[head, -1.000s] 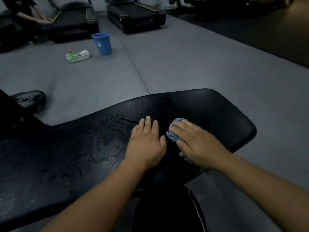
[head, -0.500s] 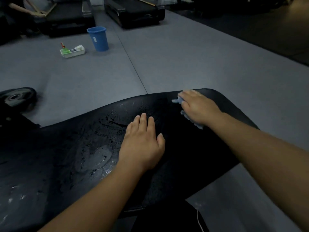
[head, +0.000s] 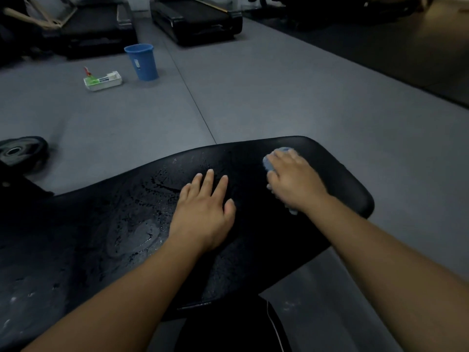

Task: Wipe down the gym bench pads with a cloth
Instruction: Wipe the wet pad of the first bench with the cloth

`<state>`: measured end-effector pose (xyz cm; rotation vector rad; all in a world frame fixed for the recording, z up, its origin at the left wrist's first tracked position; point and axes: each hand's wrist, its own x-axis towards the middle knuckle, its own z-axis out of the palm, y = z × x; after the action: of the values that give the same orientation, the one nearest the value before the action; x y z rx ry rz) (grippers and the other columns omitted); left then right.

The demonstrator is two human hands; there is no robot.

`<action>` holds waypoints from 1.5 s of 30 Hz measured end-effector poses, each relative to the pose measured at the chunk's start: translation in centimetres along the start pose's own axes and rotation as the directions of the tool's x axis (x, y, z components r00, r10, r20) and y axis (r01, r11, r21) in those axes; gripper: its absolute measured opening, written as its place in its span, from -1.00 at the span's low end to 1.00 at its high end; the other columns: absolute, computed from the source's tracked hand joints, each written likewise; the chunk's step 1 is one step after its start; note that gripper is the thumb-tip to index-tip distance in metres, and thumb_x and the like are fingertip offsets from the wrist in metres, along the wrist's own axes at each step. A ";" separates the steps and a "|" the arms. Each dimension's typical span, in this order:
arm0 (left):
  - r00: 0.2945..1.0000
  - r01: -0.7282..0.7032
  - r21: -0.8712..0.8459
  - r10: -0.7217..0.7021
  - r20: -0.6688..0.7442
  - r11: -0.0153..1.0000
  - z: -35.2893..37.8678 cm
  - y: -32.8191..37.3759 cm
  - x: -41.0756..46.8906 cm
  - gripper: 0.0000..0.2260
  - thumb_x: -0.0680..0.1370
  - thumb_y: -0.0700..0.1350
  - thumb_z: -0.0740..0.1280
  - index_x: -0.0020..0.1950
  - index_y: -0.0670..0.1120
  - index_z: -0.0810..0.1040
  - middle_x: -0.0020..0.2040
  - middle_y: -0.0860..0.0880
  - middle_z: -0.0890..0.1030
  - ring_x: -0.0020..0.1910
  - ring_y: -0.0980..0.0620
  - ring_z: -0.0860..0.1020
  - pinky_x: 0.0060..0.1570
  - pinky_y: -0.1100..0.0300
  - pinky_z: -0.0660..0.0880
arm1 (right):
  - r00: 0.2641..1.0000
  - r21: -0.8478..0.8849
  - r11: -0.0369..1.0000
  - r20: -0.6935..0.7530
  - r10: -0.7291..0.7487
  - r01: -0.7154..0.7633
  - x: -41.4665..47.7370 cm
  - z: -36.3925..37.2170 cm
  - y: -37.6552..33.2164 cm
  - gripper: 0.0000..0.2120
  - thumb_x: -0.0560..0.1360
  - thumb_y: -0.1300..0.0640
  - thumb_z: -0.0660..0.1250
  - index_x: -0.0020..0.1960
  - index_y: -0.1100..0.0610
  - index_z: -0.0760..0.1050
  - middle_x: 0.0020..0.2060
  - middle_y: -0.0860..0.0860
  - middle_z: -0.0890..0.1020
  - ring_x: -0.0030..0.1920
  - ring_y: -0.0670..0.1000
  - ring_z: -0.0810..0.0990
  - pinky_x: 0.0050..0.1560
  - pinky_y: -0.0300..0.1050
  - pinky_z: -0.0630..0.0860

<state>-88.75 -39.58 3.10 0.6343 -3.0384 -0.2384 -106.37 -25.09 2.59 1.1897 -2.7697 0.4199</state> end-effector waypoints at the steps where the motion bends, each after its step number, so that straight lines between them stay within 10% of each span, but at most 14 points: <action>1: 1.000 -0.005 0.005 0.005 0.003 1.000 -0.1 0.1 0.0 -0.46 0.66 0.15 -0.08 0.64 0.10 -0.07 0.65 -0.03 -0.11 0.62 -0.03 -0.15 0.57 -0.03 -0.14 | 0.995 0.028 0.995 0.026 -0.092 0.092 -2.0 -0.3 -1.4 -0.51 0.55 -0.02 0.03 0.43 0.08 0.38 0.46 0.06 0.38 0.47 0.11 0.26 0.49 0.04 0.19; 4: 0.999 0.005 0.031 -0.006 0.032 1.000 -0.3 0.1 -0.2 -0.46 0.67 0.13 -0.07 0.65 0.07 -0.06 0.65 -0.04 -0.10 0.62 -0.06 -0.14 0.57 -0.04 -0.12 | 0.950 0.113 0.951 0.090 -0.298 0.287 -8.7 -2.0 -1.3 -0.51 0.55 -0.03 0.04 0.44 0.07 0.38 0.45 0.01 0.38 0.48 0.04 0.25 0.48 -0.05 0.20; 10: 0.991 -0.078 -0.048 0.083 0.103 0.996 -0.4 6.6 1.3 -0.45 0.67 0.11 0.01 0.63 -0.04 0.03 0.65 -0.08 -0.05 0.62 -0.12 -0.07 0.56 -0.06 -0.08 | 0.985 -0.054 0.984 -0.034 0.171 -0.173 -5.1 -2.3 4.2 -0.47 0.56 -0.10 -0.07 0.35 0.11 0.44 0.37 0.09 0.46 0.40 0.14 0.34 0.42 0.04 0.26; 15: 0.995 -0.081 -0.035 0.082 0.053 0.996 1.3 9.4 1.1 -0.43 0.66 0.12 -0.02 0.64 -0.05 -0.01 0.65 -0.09 -0.08 0.62 -0.12 -0.14 0.55 -0.16 -0.16 | 0.989 0.038 0.990 0.045 -0.141 0.139 -9.7 -2.6 4.3 -0.58 0.60 -0.01 0.00 0.37 0.07 0.41 0.39 0.02 0.43 0.42 0.08 0.34 0.44 0.00 0.27; 20: 0.979 -0.161 0.029 0.156 0.135 0.987 0.8 8.4 4.8 -0.42 0.66 0.19 -0.05 0.64 0.02 -0.05 0.65 -0.04 -0.10 0.62 -0.12 -0.12 0.55 -0.18 -0.11 | 0.977 -0.128 0.972 0.054 0.207 -0.199 -0.8 -2.8 6.2 -0.59 0.64 0.07 0.06 0.46 0.13 0.36 0.48 0.17 0.32 0.47 0.17 0.25 0.49 0.05 0.14; 26: 0.985 -0.165 0.044 0.163 0.059 0.985 1.2 6.9 6.9 -0.42 0.65 0.22 -0.10 0.65 0.08 -0.08 0.65 0.06 -0.13 0.62 -0.02 -0.17 0.55 -0.16 -0.18 | 0.989 0.039 0.991 0.064 -0.134 0.132 -1.8 -2.3 5.6 -0.55 0.62 0.04 0.06 0.47 0.10 0.35 0.47 0.07 0.36 0.49 0.10 0.25 0.47 -0.04 0.16; 31: 0.984 -0.170 0.039 0.168 0.054 0.985 1.3 6.9 7.2 -0.42 0.66 0.22 -0.11 0.65 0.07 -0.11 0.65 0.06 -0.16 0.61 -0.02 -0.21 0.55 -0.17 -0.21 | 0.983 -0.032 0.984 0.049 0.175 -0.174 6.6 -0.4 5.3 -0.62 0.62 0.02 0.04 0.34 0.13 0.39 0.37 0.09 0.44 0.38 0.18 0.35 0.36 0.09 0.29; 37: 0.985 -0.166 0.039 0.164 0.055 0.985 1.3 6.8 7.2 -0.36 0.59 0.24 -0.19 0.64 0.03 -0.13 0.64 0.06 -0.17 0.61 0.00 -0.21 0.55 -0.16 -0.20 | 0.966 0.027 0.969 0.079 -0.247 0.245 1.3 -1.2 5.4 -0.49 0.59 -0.02 0.01 0.47 0.13 0.36 0.48 0.08 0.36 0.50 0.12 0.24 0.53 -0.01 0.07; 45: 0.987 -0.157 0.033 0.155 0.050 0.987 1.5 6.7 7.2 -0.39 0.65 0.23 -0.12 0.65 0.02 -0.11 0.64 0.07 -0.17 0.61 0.01 -0.22 0.56 -0.15 -0.20 | 0.989 0.041 0.989 0.045 0.140 -0.142 2.7 -1.2 7.1 -0.45 0.59 -0.12 -0.04 0.51 0.06 0.29 0.52 0.02 0.29 0.53 0.12 0.18 0.48 0.10 0.22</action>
<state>-98.04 -36.18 2.65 0.3941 -3.1237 -0.1951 -113.38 -21.92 2.79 1.0264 -2.9063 0.4762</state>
